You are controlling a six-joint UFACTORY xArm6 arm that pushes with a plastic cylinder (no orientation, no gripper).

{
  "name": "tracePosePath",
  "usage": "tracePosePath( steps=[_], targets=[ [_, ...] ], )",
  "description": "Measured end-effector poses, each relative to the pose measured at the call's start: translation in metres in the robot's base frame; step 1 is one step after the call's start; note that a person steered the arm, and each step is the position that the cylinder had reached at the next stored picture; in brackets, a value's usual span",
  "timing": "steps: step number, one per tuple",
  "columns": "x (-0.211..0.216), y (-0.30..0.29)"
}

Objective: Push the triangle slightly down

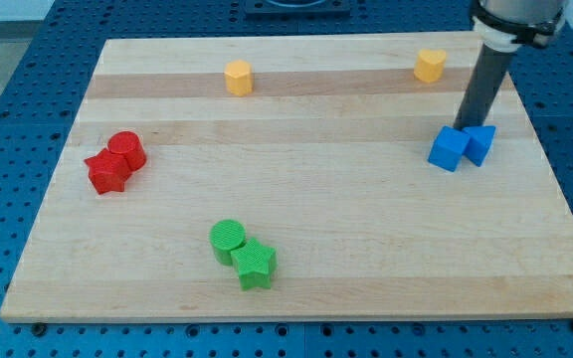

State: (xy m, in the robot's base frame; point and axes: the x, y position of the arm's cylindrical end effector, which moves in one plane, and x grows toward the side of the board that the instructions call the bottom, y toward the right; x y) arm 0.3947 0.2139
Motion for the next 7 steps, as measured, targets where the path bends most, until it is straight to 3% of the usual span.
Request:
tracePosePath(
  steps=[2, 5, 7],
  targets=[
    [0.000, 0.004],
    [-0.035, -0.061],
    [-0.065, -0.058]
  ],
)
